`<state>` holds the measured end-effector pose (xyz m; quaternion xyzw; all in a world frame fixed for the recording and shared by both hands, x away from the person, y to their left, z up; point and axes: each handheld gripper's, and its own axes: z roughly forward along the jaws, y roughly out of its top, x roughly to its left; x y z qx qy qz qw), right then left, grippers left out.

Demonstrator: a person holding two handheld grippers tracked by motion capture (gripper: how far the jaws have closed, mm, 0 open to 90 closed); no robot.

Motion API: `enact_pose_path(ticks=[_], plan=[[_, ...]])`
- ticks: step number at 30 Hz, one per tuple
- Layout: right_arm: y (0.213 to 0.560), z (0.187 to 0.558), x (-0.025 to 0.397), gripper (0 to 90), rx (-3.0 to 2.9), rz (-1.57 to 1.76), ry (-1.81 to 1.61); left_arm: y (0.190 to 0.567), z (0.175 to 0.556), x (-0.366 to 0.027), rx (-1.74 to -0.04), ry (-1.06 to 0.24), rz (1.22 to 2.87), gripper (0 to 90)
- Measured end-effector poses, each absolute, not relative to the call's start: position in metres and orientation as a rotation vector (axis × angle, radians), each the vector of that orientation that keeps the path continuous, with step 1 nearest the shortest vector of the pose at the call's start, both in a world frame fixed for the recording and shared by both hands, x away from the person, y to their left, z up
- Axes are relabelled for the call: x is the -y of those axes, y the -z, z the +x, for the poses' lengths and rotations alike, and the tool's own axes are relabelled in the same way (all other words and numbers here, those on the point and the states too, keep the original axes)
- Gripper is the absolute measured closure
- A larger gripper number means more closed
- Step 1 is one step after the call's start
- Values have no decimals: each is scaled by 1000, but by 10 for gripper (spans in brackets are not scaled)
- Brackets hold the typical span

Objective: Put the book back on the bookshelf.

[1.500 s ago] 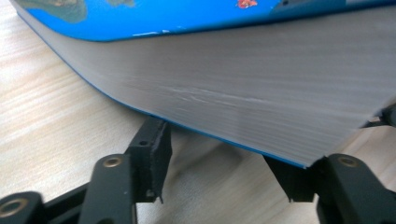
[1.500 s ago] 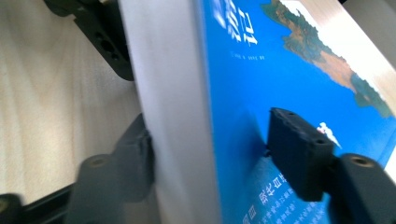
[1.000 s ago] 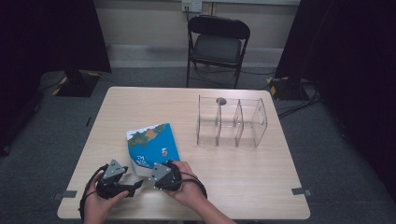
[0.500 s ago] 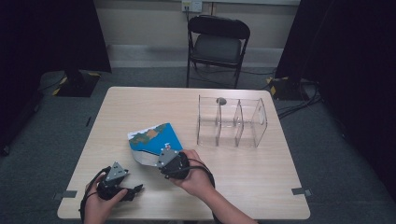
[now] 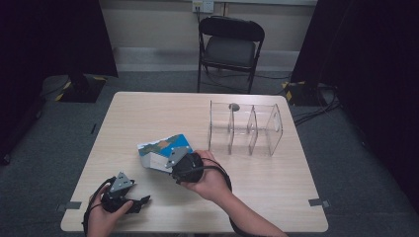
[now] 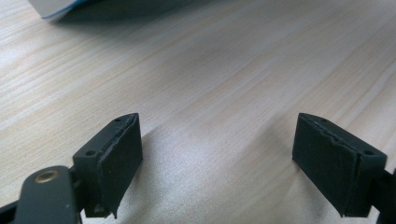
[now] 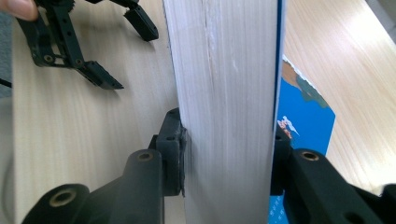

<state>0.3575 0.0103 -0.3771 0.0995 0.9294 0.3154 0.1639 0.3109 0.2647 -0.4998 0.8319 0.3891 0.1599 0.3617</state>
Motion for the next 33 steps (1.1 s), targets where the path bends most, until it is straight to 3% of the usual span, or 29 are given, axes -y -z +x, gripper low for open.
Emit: enact_pose_path(ticks=[33], plan=[[314,367,5,619,-2822,407,-849,497,313,-261,-981,-393,2125,166]])
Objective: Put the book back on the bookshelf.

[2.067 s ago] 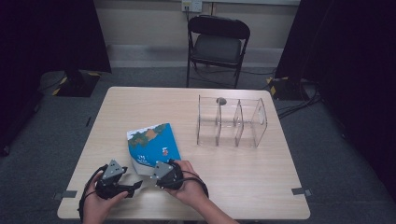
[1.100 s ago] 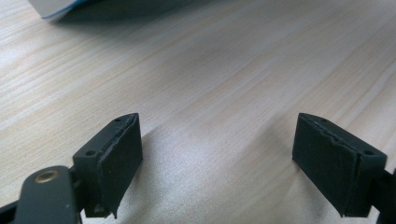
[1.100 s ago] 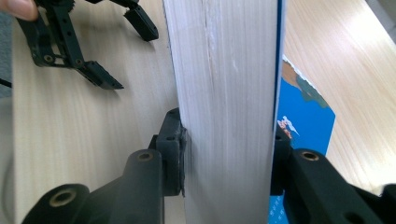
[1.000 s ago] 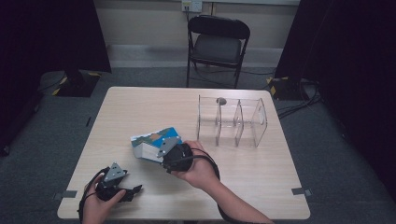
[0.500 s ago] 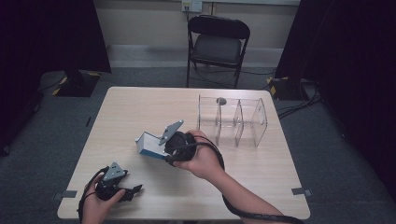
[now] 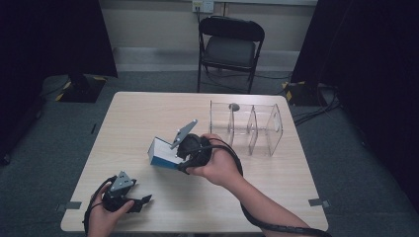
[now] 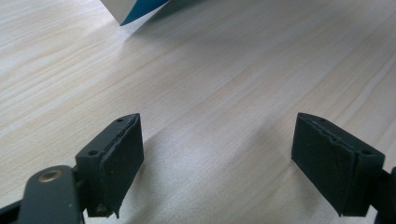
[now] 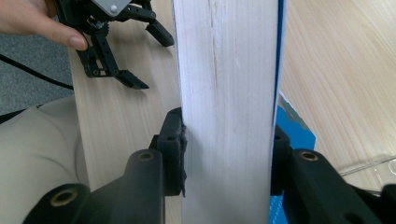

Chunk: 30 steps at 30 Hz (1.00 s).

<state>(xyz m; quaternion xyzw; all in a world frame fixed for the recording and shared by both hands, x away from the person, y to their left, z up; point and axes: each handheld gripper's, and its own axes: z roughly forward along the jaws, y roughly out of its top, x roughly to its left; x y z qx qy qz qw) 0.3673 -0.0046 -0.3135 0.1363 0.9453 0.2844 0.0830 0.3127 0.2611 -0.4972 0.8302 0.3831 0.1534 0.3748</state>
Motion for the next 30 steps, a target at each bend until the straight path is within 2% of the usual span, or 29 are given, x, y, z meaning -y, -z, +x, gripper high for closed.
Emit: enact_pose_path(ticks=[9,30], plan=[[298,369,4,616,-2869,435,-854,496,314,-265,-987,-393,2125,169],[287,392,-7,609,-2917,407,-859,497,314,-263,-971,-383,2134,172]])
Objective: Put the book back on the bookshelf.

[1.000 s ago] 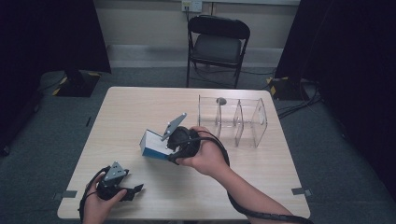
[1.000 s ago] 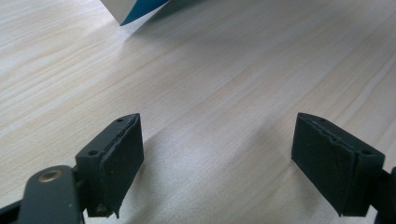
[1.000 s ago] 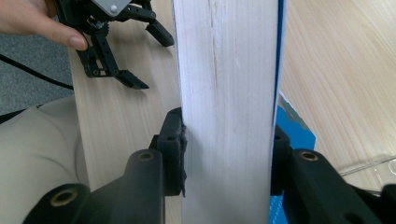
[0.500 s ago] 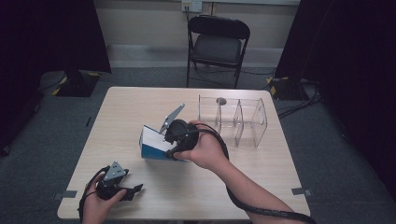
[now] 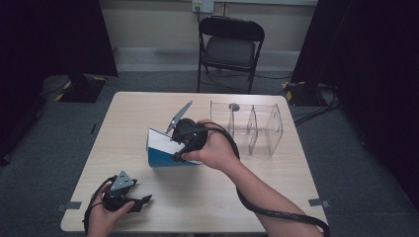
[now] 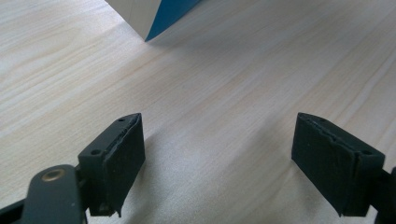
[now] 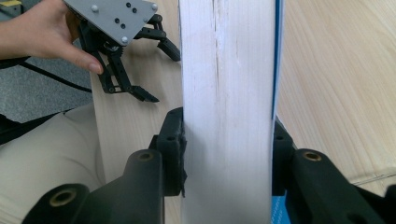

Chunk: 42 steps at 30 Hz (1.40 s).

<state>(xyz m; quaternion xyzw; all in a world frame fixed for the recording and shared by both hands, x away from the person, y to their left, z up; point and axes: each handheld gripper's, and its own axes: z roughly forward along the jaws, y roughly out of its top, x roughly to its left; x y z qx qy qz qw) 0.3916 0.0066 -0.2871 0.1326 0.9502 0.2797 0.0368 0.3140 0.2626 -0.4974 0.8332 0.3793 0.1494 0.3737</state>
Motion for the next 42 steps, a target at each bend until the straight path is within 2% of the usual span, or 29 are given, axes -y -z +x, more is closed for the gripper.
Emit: enact_pose_path(ticks=[18,42], plan=[[281,411,-9,610,-2954,418,-887,500,314,-266,-959,-388,2138,177],[269,404,-7,609,-2991,509,-923,501,313,-265,-945,-394,2149,167]])
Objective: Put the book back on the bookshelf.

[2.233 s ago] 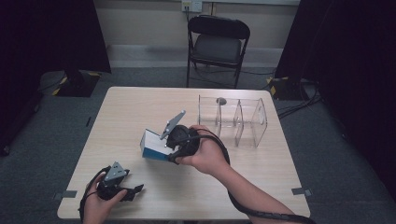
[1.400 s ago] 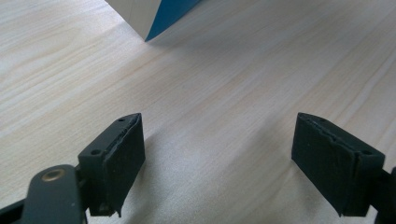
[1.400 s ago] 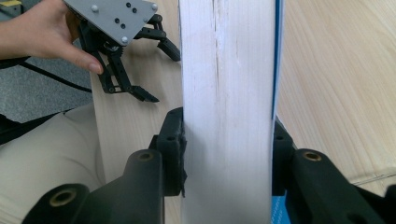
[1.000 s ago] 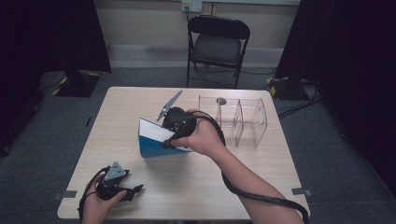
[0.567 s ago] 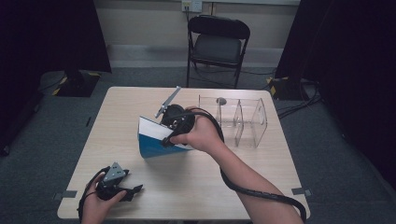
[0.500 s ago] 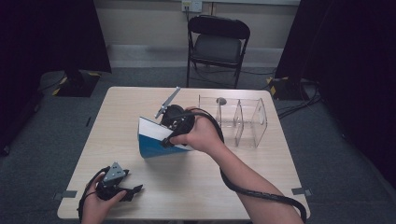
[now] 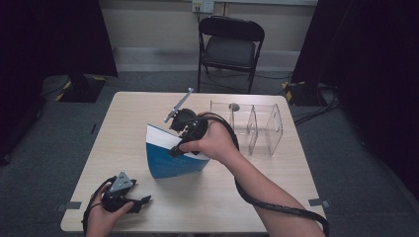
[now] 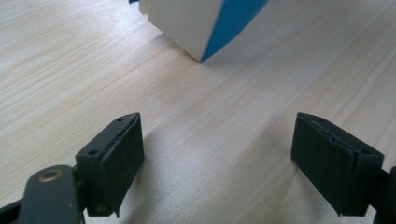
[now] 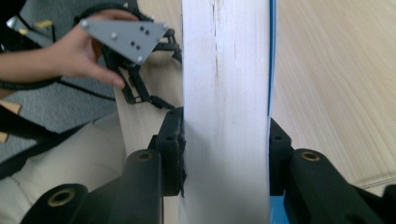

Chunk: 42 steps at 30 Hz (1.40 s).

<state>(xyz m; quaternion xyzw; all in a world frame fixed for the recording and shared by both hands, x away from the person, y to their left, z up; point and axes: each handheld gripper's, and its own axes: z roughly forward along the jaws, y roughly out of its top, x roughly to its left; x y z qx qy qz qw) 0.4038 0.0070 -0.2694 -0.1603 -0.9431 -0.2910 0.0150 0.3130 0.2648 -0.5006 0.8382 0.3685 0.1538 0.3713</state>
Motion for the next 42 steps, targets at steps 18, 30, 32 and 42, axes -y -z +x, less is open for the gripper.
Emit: enact_pose_path(ticks=[18,30,32,42], plan=[[274,419,-6,584,2925,-468,1047,501,312,-265,-937,-397,2143,165],[276,423,-8,568,2956,-413,1089,501,312,-266,-939,-394,2141,165],[276,424,-8,570,2953,-391,1087,501,312,-266,-939,-395,2142,164],[276,427,-11,533,2989,-362,1106,501,312,-266,-939,-389,2140,162]])
